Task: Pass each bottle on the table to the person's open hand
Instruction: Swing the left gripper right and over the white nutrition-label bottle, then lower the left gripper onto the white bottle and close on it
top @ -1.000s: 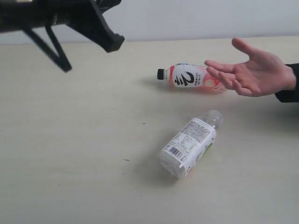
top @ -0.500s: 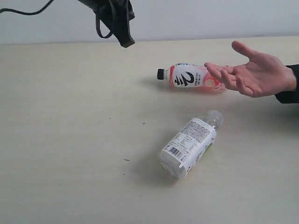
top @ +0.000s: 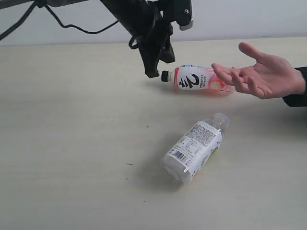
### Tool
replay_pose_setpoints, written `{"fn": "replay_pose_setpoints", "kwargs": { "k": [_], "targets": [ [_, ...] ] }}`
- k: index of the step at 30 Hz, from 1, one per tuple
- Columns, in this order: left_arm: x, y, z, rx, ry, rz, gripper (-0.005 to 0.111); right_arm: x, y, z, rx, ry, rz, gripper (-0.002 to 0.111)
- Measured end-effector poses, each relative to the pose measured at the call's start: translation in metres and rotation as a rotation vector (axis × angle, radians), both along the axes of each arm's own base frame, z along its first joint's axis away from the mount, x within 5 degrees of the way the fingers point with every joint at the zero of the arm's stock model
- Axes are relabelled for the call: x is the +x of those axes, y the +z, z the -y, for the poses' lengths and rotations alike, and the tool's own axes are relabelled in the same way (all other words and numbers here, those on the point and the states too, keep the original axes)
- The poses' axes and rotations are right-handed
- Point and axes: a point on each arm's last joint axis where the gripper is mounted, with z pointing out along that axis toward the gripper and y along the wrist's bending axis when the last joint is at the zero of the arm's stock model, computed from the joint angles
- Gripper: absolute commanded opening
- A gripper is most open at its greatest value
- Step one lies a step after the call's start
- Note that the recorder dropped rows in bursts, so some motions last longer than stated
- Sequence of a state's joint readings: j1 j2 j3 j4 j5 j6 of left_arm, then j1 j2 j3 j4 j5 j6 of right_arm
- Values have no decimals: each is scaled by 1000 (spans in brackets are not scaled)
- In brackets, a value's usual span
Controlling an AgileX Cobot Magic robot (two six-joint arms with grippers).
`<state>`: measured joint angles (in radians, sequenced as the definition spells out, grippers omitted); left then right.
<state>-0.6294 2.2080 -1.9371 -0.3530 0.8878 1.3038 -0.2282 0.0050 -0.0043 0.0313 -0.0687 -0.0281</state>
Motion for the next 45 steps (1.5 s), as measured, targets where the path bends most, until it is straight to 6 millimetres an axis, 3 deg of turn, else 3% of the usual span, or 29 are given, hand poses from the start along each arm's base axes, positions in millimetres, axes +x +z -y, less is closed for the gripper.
{"fn": "replay_pose_setpoints", "kwargs": {
  "k": [8, 11, 15, 17, 24, 27, 32, 37, 45],
  "targets": [
    [11, -15, 18, -48, -127, 22, 3, 0, 0, 0, 0, 0, 0, 0],
    [13, -21, 19, -44, -127, 20, 19, 0, 0, 0, 0, 0, 0, 0],
    [14, -21, 19, -51, -122, 22, 52, 0, 0, 0, 0, 0, 0, 0],
    [14, -20, 20, -61, -112, 20, 60, 0, 0, 0, 0, 0, 0, 0],
    [14, -19, 21, -99, -22, -43, 61, 0, 0, 0, 0, 0, 0, 0],
    [11, -14, 20, -141, 152, -172, 62, 0, 0, 0, 0, 0, 0, 0],
    [-1, 10, 12, -170, 427, -410, 76, 0, 0, 0, 0, 0, 0, 0],
    [-20, 14, 7, -25, 555, -524, 78, 0, 0, 0, 6, 1, 1, 0],
    [-63, 2, 43, 111, 602, -510, 78, 0, 0, 0, 15, 1, 3, 0]
  ]
}}
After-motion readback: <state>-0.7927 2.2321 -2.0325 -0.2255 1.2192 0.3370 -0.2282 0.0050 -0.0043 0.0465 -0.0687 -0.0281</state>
